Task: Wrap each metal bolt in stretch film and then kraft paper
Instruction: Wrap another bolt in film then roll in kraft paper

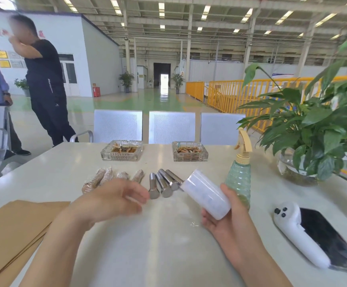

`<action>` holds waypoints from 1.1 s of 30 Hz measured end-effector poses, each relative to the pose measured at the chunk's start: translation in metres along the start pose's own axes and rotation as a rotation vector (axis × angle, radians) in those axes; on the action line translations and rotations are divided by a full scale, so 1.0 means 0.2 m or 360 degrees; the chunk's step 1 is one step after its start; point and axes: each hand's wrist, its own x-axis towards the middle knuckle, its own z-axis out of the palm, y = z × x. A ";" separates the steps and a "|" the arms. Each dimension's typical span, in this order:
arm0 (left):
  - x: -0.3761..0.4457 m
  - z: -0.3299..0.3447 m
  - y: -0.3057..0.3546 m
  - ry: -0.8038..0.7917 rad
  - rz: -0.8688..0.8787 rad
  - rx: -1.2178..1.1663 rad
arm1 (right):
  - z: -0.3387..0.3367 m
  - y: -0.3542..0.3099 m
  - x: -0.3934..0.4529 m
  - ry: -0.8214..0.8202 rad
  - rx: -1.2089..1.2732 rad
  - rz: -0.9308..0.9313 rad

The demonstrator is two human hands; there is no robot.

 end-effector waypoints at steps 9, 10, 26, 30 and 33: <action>0.05 0.31 0.43 -0.0055 0.0815 0.1032 | 0.07 0.03 -0.04 -0.0264 -0.0418 -0.0090; 0.05 0.30 0.45 -0.0067 0.0770 0.1007 | 0.07 0.03 -0.04 -0.0283 -0.0455 -0.0097; 0.06 0.25 0.14 0.0339 -0.0026 -0.0676 | 0.00 0.06 0.00 -0.0394 -0.0484 -0.0139; 0.08 0.27 0.05 0.0415 -0.0214 -0.1183 | 0.00 0.06 0.00 -0.0282 -0.0327 -0.0027; 0.07 0.25 0.02 0.0476 -0.0219 -0.1283 | -0.01 0.05 0.00 -0.0184 -0.0365 -0.0034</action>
